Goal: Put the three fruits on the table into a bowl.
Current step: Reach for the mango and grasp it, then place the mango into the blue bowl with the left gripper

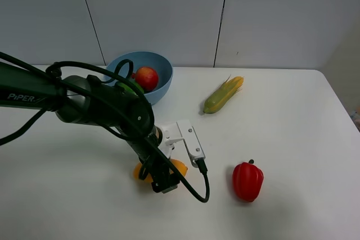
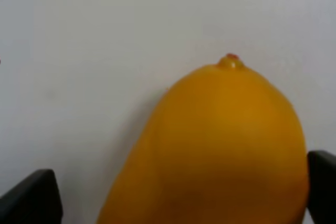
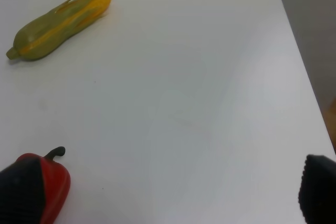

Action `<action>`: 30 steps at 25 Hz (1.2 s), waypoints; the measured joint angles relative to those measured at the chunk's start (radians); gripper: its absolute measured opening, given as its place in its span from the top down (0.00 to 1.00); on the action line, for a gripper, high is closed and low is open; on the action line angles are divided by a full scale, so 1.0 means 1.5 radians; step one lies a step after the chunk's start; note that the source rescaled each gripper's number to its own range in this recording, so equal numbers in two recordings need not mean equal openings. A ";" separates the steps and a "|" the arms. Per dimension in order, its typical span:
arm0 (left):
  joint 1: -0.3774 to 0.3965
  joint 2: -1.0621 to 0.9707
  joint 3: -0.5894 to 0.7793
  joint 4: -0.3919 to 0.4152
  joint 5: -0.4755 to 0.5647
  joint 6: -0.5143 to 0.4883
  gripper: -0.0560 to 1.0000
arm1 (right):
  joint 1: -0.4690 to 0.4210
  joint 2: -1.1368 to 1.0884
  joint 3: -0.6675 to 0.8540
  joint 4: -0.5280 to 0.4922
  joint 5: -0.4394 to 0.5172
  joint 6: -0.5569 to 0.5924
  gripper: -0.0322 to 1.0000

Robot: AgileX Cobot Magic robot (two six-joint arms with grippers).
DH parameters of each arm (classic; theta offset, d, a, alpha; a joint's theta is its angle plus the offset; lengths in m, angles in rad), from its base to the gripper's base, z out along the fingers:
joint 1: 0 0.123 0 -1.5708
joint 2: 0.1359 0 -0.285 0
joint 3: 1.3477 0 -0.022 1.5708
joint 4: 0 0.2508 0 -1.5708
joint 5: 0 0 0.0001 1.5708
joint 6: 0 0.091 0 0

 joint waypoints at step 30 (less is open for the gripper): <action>0.064 -0.092 -0.123 0.017 0.117 -0.077 0.70 | 0.000 0.000 0.000 0.000 0.000 0.000 0.11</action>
